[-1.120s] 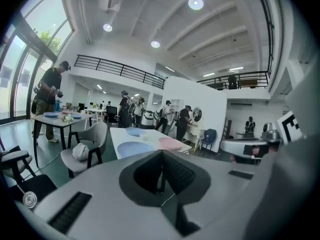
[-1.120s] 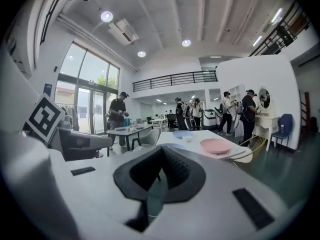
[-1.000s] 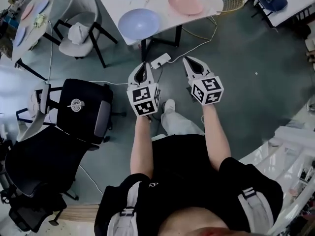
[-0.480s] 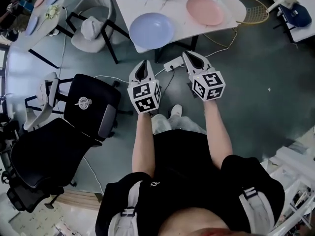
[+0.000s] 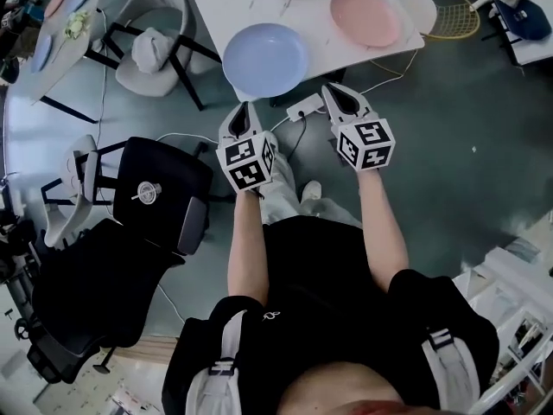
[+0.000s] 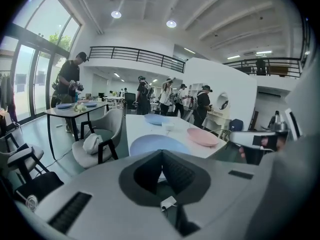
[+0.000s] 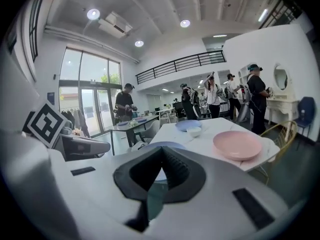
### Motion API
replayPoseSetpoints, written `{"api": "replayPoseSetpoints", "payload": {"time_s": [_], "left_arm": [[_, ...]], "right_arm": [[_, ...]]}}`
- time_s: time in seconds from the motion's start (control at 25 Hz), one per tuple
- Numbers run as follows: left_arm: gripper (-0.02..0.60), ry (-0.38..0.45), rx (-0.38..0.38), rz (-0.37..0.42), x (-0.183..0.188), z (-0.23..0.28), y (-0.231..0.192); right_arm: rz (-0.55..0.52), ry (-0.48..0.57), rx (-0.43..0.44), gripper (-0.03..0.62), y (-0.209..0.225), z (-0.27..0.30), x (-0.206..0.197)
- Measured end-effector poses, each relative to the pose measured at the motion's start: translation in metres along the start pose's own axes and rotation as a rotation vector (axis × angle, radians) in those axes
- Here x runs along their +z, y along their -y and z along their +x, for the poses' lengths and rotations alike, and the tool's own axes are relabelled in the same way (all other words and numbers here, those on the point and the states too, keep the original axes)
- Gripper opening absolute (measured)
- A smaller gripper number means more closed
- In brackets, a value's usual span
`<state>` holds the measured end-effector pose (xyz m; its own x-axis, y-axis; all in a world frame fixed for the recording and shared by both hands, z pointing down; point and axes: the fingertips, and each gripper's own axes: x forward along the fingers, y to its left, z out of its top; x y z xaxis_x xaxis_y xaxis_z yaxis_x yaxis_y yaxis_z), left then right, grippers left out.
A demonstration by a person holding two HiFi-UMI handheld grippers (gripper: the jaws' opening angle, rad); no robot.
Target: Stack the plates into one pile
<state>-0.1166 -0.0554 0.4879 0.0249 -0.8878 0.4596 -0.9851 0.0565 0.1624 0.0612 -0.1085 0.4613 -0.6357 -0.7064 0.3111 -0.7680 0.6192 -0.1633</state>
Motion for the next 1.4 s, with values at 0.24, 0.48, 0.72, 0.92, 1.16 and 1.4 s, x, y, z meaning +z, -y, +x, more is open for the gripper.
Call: {"api": "replayPoseSetpoints", "payload": {"time_s": [0.24,0.48,0.72,0.92,1.16,1.4], "left_arm": [[0.014,-0.021,-0.020,0.045,0.024,0.064,-0.012],[0.014,-0.070,0.052,0.060,0.027,0.105,-0.058],[0.014,-0.161,0.072,-0.049,-0.008,0.125,-0.086],[0.133,-0.247,0.061,-0.070,-0.031,0.138,-0.091],[0.121,-0.295,0.077,-0.079,-0.038,0.153,-0.101],[0.054,-0.302,0.066,-0.065,-0.031,0.173,-0.102]], "right_arm": [[-0.057,-0.023,-0.039,0.009,0.023,0.059,0.020],[0.029,-0.115,-0.080,0.057,0.051,0.109,-0.011],[0.099,-0.195,-0.133,0.077,0.073,0.128,-0.049],[0.146,-0.224,-0.150,0.083,0.080,0.138,-0.066],[0.176,-0.260,-0.151,0.084,0.082,0.151,-0.078],[0.213,-0.289,-0.184,0.083,0.090,0.161,-0.088]]}}
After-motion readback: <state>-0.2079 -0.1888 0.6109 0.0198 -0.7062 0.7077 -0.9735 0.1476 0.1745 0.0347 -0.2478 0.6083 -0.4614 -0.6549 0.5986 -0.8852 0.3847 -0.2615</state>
